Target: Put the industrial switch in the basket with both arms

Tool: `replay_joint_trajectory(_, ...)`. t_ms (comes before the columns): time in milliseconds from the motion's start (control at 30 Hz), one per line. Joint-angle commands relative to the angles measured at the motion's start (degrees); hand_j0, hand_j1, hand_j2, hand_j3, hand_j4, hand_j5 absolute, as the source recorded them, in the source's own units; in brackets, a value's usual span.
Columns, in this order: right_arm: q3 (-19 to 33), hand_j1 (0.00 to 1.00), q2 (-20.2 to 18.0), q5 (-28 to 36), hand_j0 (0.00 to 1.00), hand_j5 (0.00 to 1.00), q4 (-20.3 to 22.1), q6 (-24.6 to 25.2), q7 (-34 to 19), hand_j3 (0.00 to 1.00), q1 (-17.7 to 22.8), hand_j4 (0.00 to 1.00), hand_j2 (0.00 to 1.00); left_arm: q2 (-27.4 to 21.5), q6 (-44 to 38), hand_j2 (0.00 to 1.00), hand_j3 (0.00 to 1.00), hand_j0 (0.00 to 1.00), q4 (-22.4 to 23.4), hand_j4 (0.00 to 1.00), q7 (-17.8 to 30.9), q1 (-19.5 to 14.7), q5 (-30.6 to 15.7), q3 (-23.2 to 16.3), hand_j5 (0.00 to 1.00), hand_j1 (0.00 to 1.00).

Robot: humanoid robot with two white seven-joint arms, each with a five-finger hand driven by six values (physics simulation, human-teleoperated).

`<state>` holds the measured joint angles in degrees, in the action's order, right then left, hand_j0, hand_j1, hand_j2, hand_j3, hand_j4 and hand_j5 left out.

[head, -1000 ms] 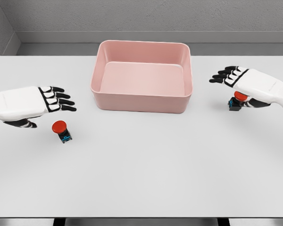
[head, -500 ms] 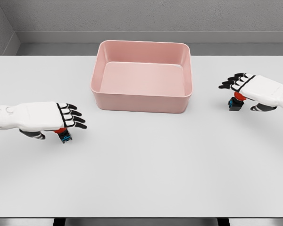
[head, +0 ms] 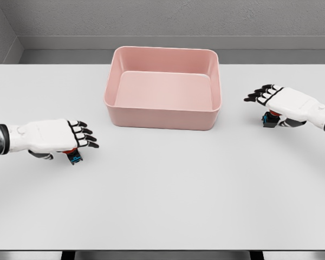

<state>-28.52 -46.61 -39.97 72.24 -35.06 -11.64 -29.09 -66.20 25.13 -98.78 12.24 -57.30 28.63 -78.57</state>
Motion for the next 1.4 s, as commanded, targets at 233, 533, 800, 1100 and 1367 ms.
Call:
replay_joint_trajectory(233,0.13,1.0,0.29,-2.39,1.0,1.0,-3.33,0.06,0.04,1.0,-0.09,1.0,1.0,-0.24,-0.17,0.84,0.84,0.84,-0.27,0.84,-0.11,-0.09,0.46,-0.62,0.84,0.84)
replay_joint_trajectory(533,0.22,0.8,0.29,-3.09,0.8,0.8,-3.42,0.06,0.13,0.8,-0.09,0.8,0.8,-0.68,0.36,0.84,0.84,0.84,-0.27,0.84,-0.11,-0.26,0.28,-0.44,0.84,0.84)
replay_joint_trajectory(800,0.39,0.65,0.37,-3.27,0.65,0.65,-3.33,0.06,0.13,0.65,-0.09,0.65,0.65,-0.77,0.53,0.66,0.66,0.66,-0.36,0.66,-0.2,-0.35,0.28,-0.53,0.66,0.66)
replay_joint_trajectory(1100,0.39,0.55,0.37,-3.27,0.55,0.55,-2.98,0.06,0.13,0.55,-0.18,0.55,0.55,-0.68,1.76,0.54,0.54,0.54,-0.27,0.54,-0.2,-0.35,0.28,-0.53,0.54,0.54)
replay_joint_trajectory(1367,0.66,0.48,0.37,-3.27,0.48,0.48,-2.9,0.06,0.13,0.48,-0.44,0.48,0.48,-0.68,1.68,0.54,0.54,0.54,-0.27,0.54,-0.2,-0.35,0.28,-0.53,0.54,0.54)
